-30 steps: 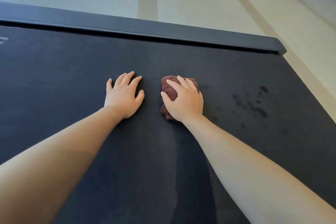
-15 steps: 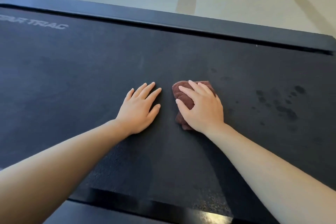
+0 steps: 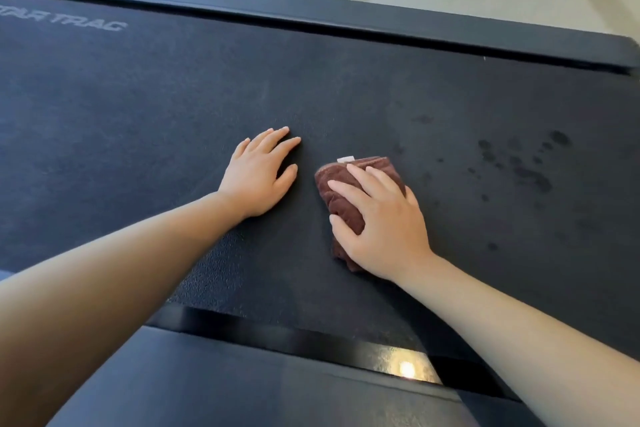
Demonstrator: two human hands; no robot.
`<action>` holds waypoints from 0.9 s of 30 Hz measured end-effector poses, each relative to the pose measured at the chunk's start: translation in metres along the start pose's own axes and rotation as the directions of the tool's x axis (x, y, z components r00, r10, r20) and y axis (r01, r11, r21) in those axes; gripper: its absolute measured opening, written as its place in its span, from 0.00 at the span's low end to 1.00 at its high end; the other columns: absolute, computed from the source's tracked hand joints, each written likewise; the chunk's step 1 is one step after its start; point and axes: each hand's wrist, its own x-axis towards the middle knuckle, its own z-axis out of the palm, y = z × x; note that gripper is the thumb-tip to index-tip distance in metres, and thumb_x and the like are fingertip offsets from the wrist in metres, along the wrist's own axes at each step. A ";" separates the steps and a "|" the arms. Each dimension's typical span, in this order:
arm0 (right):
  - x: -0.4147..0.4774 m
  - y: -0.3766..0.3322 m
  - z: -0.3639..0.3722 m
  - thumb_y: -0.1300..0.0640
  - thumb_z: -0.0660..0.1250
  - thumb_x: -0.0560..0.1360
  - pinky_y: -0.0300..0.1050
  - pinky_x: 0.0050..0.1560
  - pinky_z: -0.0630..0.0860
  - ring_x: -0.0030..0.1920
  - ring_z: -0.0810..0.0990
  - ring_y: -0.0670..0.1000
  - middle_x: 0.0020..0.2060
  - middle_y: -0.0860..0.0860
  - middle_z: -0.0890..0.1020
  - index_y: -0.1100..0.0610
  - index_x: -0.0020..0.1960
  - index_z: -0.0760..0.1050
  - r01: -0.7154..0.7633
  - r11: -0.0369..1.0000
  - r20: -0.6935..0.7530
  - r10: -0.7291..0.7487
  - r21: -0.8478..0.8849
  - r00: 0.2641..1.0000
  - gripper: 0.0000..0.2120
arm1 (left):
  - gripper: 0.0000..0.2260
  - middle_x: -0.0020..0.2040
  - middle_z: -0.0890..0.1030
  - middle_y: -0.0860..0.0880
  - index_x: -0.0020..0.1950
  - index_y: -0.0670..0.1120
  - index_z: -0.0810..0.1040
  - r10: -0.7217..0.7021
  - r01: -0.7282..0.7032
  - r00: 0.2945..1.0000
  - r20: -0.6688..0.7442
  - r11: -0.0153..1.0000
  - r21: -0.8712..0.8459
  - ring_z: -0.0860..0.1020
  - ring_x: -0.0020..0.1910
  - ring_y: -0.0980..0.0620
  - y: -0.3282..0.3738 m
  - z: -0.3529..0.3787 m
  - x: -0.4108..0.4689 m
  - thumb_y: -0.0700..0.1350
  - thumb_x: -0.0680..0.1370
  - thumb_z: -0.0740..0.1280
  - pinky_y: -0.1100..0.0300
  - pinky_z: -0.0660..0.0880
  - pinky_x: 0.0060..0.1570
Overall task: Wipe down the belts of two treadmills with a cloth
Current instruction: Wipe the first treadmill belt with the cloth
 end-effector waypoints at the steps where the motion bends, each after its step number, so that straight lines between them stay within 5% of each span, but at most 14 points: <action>1: -0.009 -0.002 -0.001 0.42 0.60 0.72 0.58 0.65 0.63 0.70 0.65 0.52 0.69 0.46 0.71 0.44 0.63 0.74 -0.005 1.000 -0.003 0.005 -0.006 1.000 0.21 | 0.22 0.76 0.59 0.51 0.74 0.52 0.61 -0.003 0.003 1.000 -0.004 1.000 0.000 0.53 0.75 0.50 0.001 0.000 0.000 0.52 0.80 0.56 0.49 0.49 0.73; 17: -0.002 -0.018 0.005 0.45 0.61 0.73 0.59 0.68 0.58 0.72 0.61 0.50 0.72 0.46 0.68 0.42 0.65 0.72 -0.128 0.992 0.007 0.128 -0.018 0.992 0.20 | 0.22 0.77 0.56 0.51 0.75 0.53 0.58 0.109 -0.108 0.990 0.086 0.994 -0.010 0.52 0.76 0.50 -0.015 -0.013 -0.067 0.51 0.80 0.54 0.52 0.47 0.73; 27: -0.052 -0.025 -0.004 0.44 0.59 0.73 0.61 0.65 0.63 0.71 0.64 0.52 0.70 0.48 0.70 0.45 0.64 0.73 -0.050 0.999 0.005 0.050 -0.003 0.999 0.21 | 0.21 0.75 0.61 0.50 0.73 0.49 0.64 0.086 -0.085 0.996 0.030 0.996 -0.031 0.57 0.74 0.49 -0.010 -0.014 -0.071 0.48 0.79 0.58 0.46 0.51 0.72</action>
